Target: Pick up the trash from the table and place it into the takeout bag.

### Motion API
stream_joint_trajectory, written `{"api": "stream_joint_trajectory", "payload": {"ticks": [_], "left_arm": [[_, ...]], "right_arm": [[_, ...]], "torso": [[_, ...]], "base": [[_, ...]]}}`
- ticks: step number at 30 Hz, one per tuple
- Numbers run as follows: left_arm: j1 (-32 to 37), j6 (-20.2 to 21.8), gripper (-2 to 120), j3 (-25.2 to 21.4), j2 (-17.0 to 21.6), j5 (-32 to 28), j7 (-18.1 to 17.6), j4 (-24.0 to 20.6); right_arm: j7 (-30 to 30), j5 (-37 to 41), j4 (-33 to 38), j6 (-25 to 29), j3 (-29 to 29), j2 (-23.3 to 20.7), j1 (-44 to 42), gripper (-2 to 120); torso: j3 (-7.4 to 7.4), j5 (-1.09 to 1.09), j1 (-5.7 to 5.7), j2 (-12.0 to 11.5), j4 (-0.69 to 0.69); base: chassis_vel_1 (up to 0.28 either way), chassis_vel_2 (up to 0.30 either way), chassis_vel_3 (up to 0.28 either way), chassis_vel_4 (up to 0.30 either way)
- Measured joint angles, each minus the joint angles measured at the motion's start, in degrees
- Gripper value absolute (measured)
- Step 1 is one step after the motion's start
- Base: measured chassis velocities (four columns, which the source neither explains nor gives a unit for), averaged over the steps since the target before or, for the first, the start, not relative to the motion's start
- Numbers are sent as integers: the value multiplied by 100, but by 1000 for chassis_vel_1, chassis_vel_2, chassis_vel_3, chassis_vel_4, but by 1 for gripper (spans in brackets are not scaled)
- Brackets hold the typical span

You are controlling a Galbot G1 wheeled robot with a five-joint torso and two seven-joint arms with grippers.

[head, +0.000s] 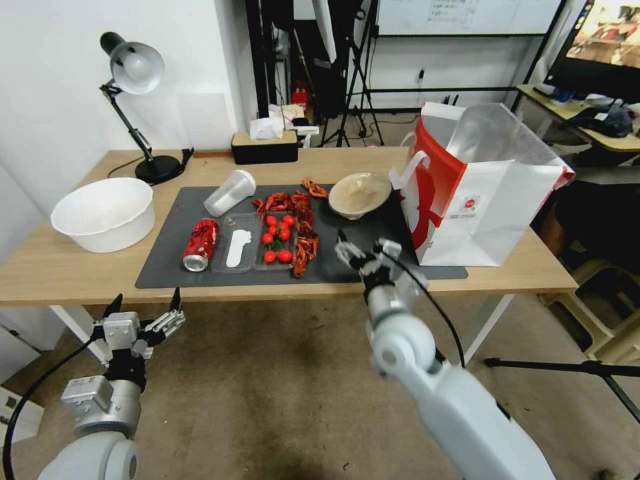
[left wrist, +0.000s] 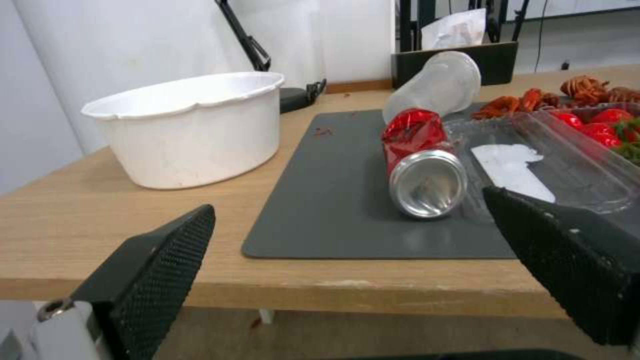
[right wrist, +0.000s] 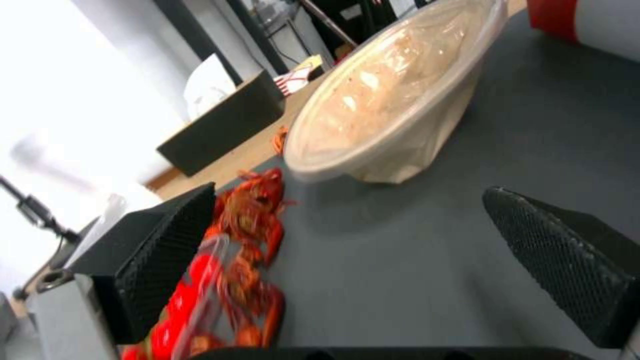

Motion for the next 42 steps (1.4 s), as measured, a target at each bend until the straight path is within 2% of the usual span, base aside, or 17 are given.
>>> {"api": "stream_joint_trajectory", "payload": {"ticks": [6,17,26,28,30,32,34,35,37,38,42], "left_arm": [[0,-6,100,-43,-7,0,0,1],[-1,-20,100,-78,-11,-16,1,8],[0,-46,100,-97,-4,-37,2,12],[2,-63,100,-101,-1,-40,1,20],[2,-70,100,-101,2,-41,2,25],[3,-80,100,-105,6,-43,1,33],[3,-80,100,-105,6,-43,1,33],[3,-84,100,-107,9,-45,2,38],[4,-91,100,-108,18,-48,2,47],[4,-91,100,-108,18,-48,2,47],[2,-104,100,-100,25,-52,3,51]], "right_arm": [[233,480,-433,-45,19,193,485,98],[364,780,-894,-103,66,336,885,98],[424,873,-1114,-172,92,432,1010,91],[430,878,-1163,-188,98,455,1024,82],[431,878,-1189,-193,101,468,1031,81],[434,881,-1235,-202,110,487,1046,75],[434,880,-1238,-203,112,488,1047,75],[435,883,-1269,-209,124,500,1061,63],[439,905,-1365,-224,146,526,1119,55],[439,905,-1365,-224,146,526,1119,55],[509,989,-1563,-293,167,569,1252,37]], "torso": [[0,0,0,0,0],[-1,1,0,0,0],[-1,1,0,1,0],[-1,0,0,1,0],[0,0,0,1,-1],[-1,0,0,1,0],[0,0,0,1,0],[0,0,0,1,0],[-1,0,0,1,0],[-1,0,0,1,0],[-1,1,0,1,0]], "base": [[0,0,0,0],[0,0,0,0],[0,0,0,0],[0,0,0,0],[0,0,0,0],[0,0,0,0],[0,0,0,0],[0,0,0,0],[0,0,0,0],[0,0,0,0],[0,0,0,0]]}}
